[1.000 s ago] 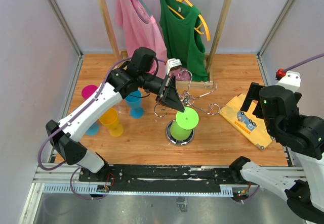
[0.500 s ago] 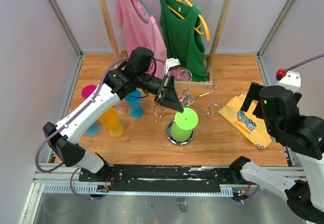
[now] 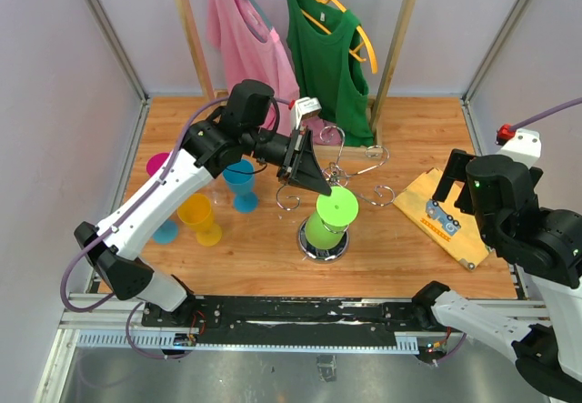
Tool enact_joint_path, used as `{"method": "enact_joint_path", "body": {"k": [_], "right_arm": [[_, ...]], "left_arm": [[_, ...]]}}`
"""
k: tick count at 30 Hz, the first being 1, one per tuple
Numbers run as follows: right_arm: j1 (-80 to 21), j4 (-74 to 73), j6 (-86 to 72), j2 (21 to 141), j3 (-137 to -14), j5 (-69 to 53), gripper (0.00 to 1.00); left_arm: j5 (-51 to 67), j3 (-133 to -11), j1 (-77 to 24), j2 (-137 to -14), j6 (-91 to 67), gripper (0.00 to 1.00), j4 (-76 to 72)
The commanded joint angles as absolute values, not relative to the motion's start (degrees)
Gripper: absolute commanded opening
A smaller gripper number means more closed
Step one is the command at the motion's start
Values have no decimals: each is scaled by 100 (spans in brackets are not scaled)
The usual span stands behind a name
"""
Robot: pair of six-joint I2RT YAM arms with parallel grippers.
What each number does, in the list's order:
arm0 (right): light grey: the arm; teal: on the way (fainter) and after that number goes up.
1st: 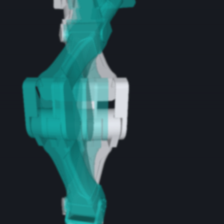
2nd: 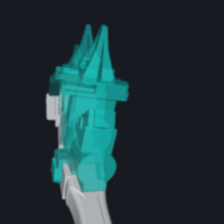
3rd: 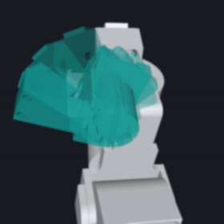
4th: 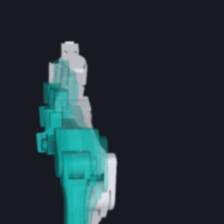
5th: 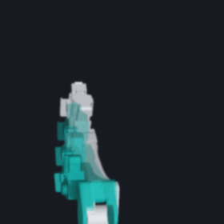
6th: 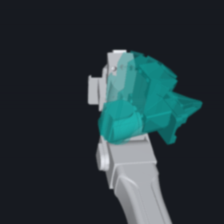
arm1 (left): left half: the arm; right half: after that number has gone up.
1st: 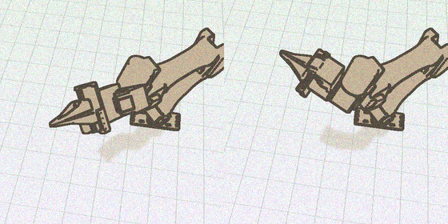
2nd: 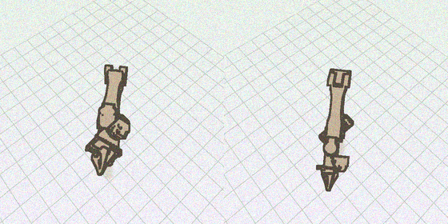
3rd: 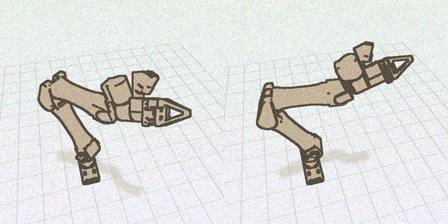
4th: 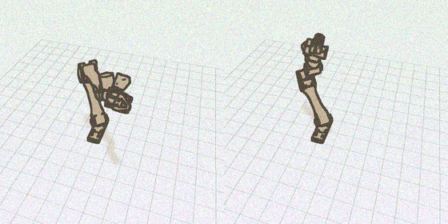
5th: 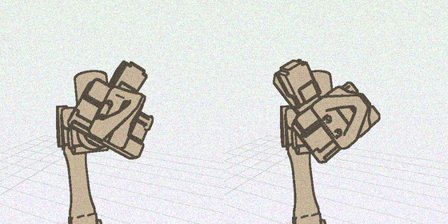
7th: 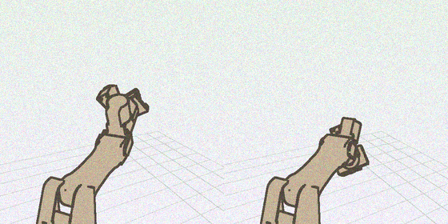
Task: Take the wine glass off the wine glass rack
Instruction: Pick up the wine glass from the wine rack.
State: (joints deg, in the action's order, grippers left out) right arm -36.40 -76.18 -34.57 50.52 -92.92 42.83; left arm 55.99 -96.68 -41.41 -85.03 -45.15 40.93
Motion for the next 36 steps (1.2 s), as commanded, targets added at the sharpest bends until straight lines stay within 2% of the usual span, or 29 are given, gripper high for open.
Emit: {"method": "enact_joint_path", "body": {"k": [1,36], "right_arm": [[-3474,-7673,-3534,5071,-9325,4307,98],[-3472,-7654,-3683,4852,-9088,4276,99]], "left_arm": [[5383,-9892,-4192,-8461,-4356,0,4107],[4437,-10544,-4676,-8686,-3765,0,4258]]}}
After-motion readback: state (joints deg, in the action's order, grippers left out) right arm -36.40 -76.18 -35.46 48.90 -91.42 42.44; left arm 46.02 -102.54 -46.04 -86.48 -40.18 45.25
